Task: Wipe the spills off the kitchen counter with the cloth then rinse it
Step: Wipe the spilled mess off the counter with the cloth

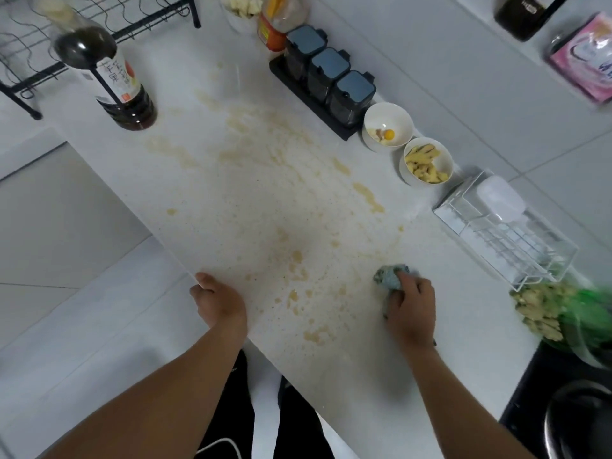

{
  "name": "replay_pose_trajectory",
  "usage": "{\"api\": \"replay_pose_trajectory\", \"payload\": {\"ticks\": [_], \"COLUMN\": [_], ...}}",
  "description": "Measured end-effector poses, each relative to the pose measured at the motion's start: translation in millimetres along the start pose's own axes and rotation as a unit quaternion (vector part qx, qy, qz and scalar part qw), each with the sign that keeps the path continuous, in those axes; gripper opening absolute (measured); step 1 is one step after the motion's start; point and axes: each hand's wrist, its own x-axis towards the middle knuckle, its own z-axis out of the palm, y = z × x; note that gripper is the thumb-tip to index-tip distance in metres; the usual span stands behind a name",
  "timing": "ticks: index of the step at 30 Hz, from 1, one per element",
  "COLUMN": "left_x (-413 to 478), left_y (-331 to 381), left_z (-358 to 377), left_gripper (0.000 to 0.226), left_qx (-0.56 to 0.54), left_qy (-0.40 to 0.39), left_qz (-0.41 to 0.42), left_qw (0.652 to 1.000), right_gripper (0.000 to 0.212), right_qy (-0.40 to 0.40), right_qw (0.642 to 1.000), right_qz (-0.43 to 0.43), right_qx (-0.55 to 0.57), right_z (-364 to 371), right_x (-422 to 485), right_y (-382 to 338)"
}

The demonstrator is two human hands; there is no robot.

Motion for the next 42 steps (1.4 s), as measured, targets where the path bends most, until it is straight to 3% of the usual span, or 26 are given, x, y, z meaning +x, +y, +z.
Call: {"api": "replay_pose_trajectory", "payload": {"ticks": [3,6,10,15,20,21,24,25,28,29,32,33,36,37,40,41,42], "left_x": [1.9,0.8,1.8,-2.6,0.8,5.7,20.6,23.7,26.3,27.3,30.3,31.1,34.0,35.3,38.1,38.3,38.5], "left_y": [-2.5,-2.2,-2.8,0.9,7.0,6.8,8.0,8.7,12.3,13.0,14.6,14.6,16.7,18.2,21.9,22.8,23.5], "left_z": [0.7,-0.1,1.4,-3.3,-22.1,-30.5,-51.5,-56.3,-63.9,-64.8,-68.5,-70.0,-72.4,-73.1,-75.5,-76.5,-77.7], "left_gripper": [0.072,0.069,0.071,0.069,0.066,0.062,0.053,0.055,0.057,0.057,0.056,0.056,0.055,0.056,0.062,0.063,0.063], "left_qx": [0.001,-0.007,-0.008,-0.011,0.05,0.065,0.067,0.07,0.081,0.077,0.076,0.079,0.081,0.083,0.106,0.112,0.114], "left_qy": [0.005,-0.006,-0.015,-0.04,-0.123,-0.158,-0.257,-0.277,-0.304,-0.31,-0.329,-0.337,-0.356,-0.359,-0.357,-0.354,-0.353], "left_qz": [-0.004,-0.005,-0.007,-0.011,0.007,0.012,0.005,0.003,-0.002,-0.005,-0.004,-0.002,-0.006,-0.009,-0.001,0.002,0.003], "left_qw": [1.0,1.0,1.0,0.999,0.991,0.985,0.964,0.958,0.949,0.948,0.941,0.938,0.931,0.93,0.928,0.928,0.929], "right_gripper": [0.04,0.039,0.036,0.042,0.039,0.039,0.039,0.039,0.039,0.037,0.038,0.04,0.039,0.037,0.039,0.041,0.041], "right_qy": [-0.009,0.012,-0.019,0.015,-0.035,-0.038,0.019,0.012,-0.065,-0.082,-0.035,-0.028,-0.084,-0.095,-0.04,-0.046,-0.066], "right_qw": [0.999,0.998,1.0,0.992,0.999,0.999,0.979,0.982,0.997,0.994,0.996,0.995,0.99,0.988,0.998,0.998,0.997], "right_qz": [0.034,0.06,-0.004,0.125,-0.013,0.008,0.199,0.188,-0.041,-0.073,0.087,0.096,-0.107,-0.115,0.048,0.035,-0.034], "right_qx": [0.011,0.001,-0.014,0.009,0.011,0.01,0.042,0.024,-0.012,-0.01,0.012,0.003,-0.029,-0.025,-0.012,-0.02,-0.034], "right_z": [-5.6,2.6,-0.6,-1.8,8.4,6.6,1.8,3.6,8.5,7.9,7.9,8.7,9.9,8.0,8.1,9.9,12.1], "right_x": [20.7,-26.6,-36.7,-20.6,-79.1,-73.4,-61.0,-67.5,-100.0,-102.4,-103.0,-108.2,-127.7,-126.7,-126.5,-131.0,-137.6], "right_y": [2.5,-16.1,-17.6,-28.0,-44.2,-37.2,-33.1,-43.6,-61.0,-57.2,-56.8,-66.4,-80.5,-78.1,-79.1,-88.5,-95.7]}}
